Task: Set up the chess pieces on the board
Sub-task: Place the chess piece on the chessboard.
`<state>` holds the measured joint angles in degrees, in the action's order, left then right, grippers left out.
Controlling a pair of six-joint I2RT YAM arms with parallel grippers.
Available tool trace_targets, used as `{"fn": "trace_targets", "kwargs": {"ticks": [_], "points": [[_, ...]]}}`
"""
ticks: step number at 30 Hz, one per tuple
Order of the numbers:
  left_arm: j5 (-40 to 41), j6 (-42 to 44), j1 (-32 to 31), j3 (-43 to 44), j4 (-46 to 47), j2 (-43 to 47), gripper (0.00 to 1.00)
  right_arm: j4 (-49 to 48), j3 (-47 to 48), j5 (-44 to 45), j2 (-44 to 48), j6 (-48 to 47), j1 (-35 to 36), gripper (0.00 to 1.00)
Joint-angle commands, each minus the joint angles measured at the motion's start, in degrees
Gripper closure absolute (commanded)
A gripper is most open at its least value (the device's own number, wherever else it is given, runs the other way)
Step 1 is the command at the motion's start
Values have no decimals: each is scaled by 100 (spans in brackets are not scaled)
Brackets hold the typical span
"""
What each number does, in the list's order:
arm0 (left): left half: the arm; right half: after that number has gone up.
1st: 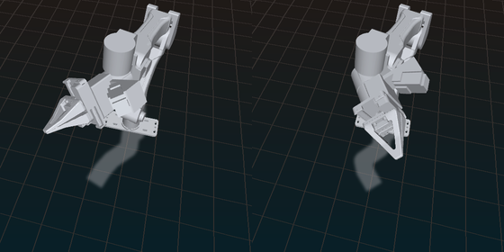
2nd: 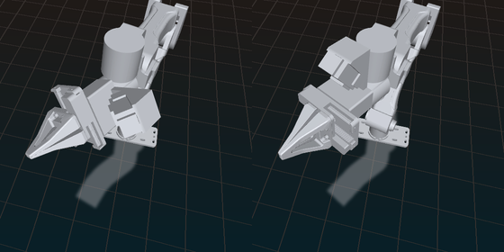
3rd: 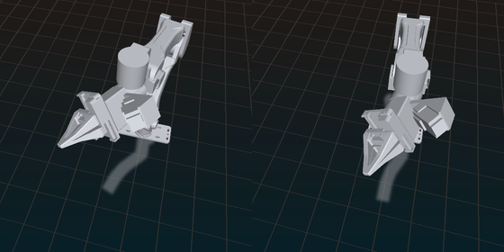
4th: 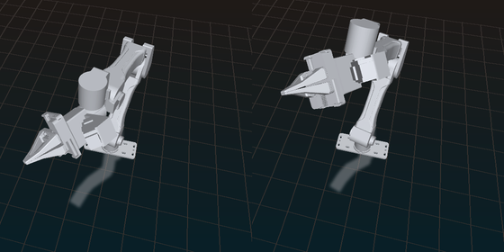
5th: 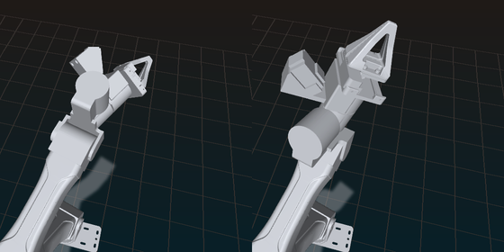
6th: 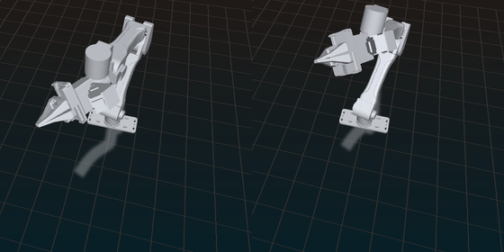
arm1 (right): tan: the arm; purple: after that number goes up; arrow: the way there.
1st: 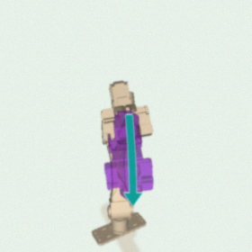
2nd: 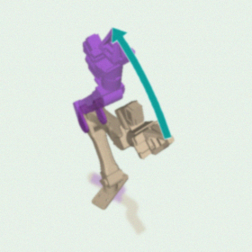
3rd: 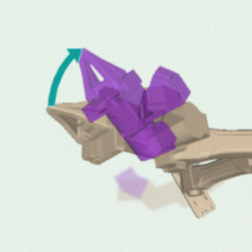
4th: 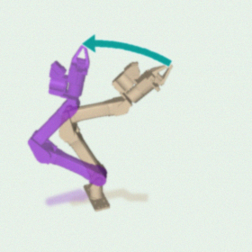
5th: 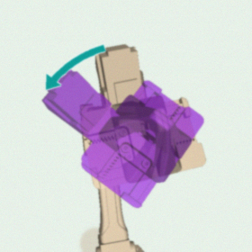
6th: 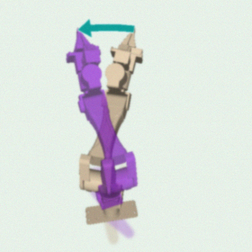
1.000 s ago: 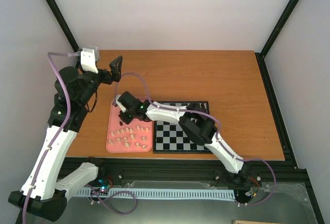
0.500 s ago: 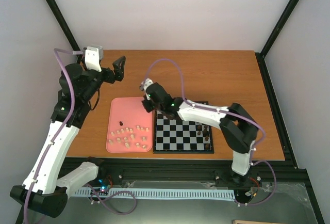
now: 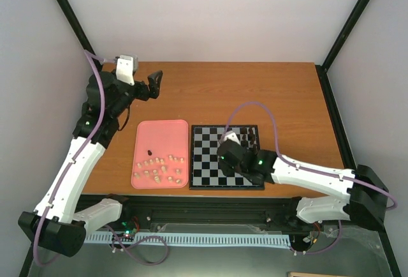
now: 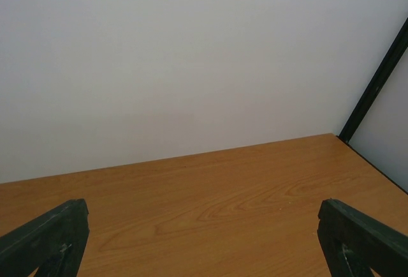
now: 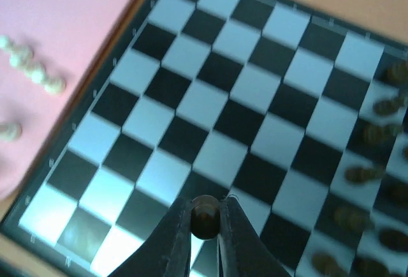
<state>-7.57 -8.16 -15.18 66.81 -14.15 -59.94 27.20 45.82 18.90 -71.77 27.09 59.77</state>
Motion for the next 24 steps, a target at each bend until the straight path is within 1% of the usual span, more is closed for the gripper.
{"fn": "trace_targets", "kwargs": {"ticks": [1,3,6,12,15,18,21,24], "points": [[-175,-27,-28,257,141,-116,0,1139,-275,334,392,1371,534,95],[-219,-48,-31,275,146,-167,0,1471,-323,501,460,1817,783,95],[-260,-67,-29,281,166,-193,0,1847,-486,618,566,2349,925,95],[-300,-89,-33,230,236,-234,0,1999,-1013,950,1192,3057,949,96],[-324,-98,-33,236,246,-271,0,1994,-1096,1181,1339,3104,949,95],[-325,-97,-38,245,246,-294,0,1915,-1120,1261,1230,3031,927,95],[-309,-97,-38,235,238,-286,0,1581,-1265,1014,1071,2821,732,95],[-291,-98,-46,223,238,-290,0,1166,-1444,799,1112,2601,527,95]]}}
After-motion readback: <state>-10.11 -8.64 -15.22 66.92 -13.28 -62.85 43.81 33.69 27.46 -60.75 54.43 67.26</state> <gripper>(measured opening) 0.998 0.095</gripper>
